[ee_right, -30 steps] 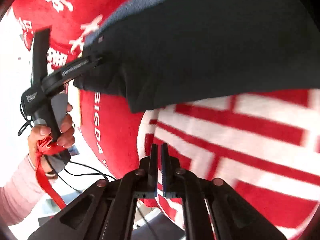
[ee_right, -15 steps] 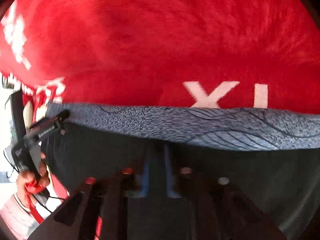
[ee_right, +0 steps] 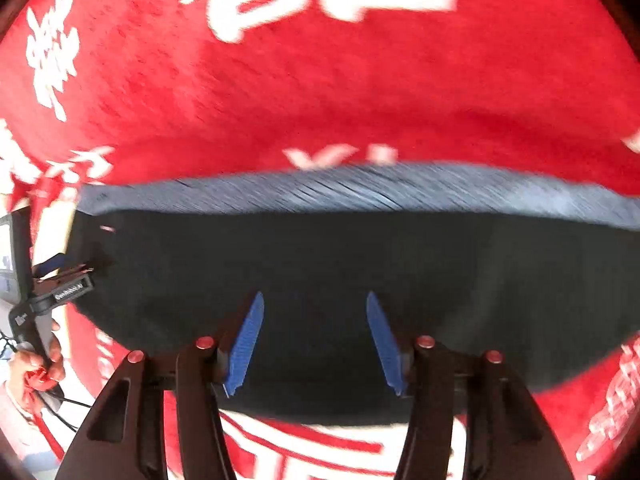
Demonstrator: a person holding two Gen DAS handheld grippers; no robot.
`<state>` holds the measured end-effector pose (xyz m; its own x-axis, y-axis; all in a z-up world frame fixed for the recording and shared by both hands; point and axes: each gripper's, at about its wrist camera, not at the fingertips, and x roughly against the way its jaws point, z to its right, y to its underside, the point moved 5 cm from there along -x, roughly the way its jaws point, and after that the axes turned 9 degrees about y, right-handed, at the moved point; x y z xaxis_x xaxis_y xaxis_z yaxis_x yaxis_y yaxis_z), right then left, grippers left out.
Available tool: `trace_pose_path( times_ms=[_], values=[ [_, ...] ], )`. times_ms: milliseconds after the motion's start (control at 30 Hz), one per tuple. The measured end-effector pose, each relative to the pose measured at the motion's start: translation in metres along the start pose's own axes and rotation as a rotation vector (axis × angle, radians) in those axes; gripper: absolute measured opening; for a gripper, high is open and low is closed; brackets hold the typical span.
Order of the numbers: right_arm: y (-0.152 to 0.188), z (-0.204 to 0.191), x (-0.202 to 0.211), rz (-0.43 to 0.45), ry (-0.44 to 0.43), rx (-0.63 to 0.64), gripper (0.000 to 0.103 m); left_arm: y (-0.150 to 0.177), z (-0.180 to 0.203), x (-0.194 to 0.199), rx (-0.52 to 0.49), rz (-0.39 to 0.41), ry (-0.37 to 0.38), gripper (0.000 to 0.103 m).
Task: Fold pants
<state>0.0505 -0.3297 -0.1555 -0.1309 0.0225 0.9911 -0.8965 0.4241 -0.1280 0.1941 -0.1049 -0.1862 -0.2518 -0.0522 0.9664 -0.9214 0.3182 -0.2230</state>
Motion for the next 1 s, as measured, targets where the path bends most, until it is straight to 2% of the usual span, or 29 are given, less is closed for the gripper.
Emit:
trace_pose_path(
  times_ms=[67,167,233,300,367,433,500,567,667,867,1000],
  values=[
    [0.015,0.011,-0.019,-0.061,0.028,-0.044,0.058,0.001,-0.003,-0.002,0.036,0.003,0.02,0.103],
    [0.022,0.012,-0.021,0.001,0.03,-0.007,0.06,0.001,-0.001,0.0,0.029,0.017,0.02,0.103],
    [0.022,0.002,-0.022,0.005,0.048,0.03,0.073,-0.001,-0.002,-0.002,0.017,0.017,0.009,0.103],
    [0.021,-0.007,-0.025,0.002,0.069,0.048,0.078,0.0,-0.002,-0.002,0.021,0.011,0.007,0.103],
    [0.02,-0.01,-0.025,-0.004,0.082,0.051,0.079,0.001,-0.002,-0.002,0.036,0.002,0.013,0.103],
    [0.017,-0.019,-0.024,-0.015,0.059,0.032,0.079,-0.001,-0.003,-0.003,0.037,-0.012,0.006,0.103],
    [0.016,-0.012,-0.02,-0.03,0.014,-0.001,0.079,-0.003,-0.002,0.001,0.038,-0.04,-0.001,0.103],
    [0.019,0.002,-0.014,-0.031,-0.005,-0.018,0.079,-0.002,0.004,0.007,0.049,-0.062,0.031,0.103],
    [0.019,0.023,-0.002,-0.015,-0.01,-0.031,0.079,0.003,0.022,0.027,0.031,-0.039,0.033,0.103],
    [0.021,0.081,0.018,-0.001,-0.025,-0.09,0.079,0.012,0.08,0.052,-0.033,-0.045,0.024,0.103],
    [0.022,0.11,0.025,0.014,-0.027,-0.124,0.079,0.011,0.123,0.067,-0.062,-0.038,0.044,0.103]
  ],
)
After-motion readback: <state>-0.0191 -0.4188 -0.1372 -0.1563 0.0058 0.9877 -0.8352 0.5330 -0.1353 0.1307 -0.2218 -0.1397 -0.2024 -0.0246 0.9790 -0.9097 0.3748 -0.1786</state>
